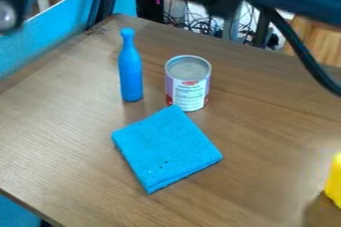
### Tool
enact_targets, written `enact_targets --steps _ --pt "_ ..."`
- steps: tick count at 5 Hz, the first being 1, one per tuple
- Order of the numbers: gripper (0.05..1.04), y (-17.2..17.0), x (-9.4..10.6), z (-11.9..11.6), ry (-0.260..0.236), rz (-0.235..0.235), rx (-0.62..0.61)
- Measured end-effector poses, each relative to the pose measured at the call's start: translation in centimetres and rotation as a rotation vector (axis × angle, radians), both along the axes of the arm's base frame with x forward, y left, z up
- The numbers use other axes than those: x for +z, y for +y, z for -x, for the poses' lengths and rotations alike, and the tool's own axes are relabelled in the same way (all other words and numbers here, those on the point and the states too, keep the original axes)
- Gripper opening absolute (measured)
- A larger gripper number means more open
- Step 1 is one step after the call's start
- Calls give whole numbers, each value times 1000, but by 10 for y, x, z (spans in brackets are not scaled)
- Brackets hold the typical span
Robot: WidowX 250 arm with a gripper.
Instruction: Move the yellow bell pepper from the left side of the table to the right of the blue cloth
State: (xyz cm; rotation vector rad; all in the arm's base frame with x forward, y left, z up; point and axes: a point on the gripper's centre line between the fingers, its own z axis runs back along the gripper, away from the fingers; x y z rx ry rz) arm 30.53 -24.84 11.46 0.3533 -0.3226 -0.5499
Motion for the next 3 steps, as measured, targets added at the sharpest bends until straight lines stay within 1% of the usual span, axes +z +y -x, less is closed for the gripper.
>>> enact_targets --steps 1,2,3 --pt "106 -1 -1 1 -37 -49 -7" --pt "106 9 -2 3 -50 -83 9" --pt "106 32 -1 -1 -45 -89 52"
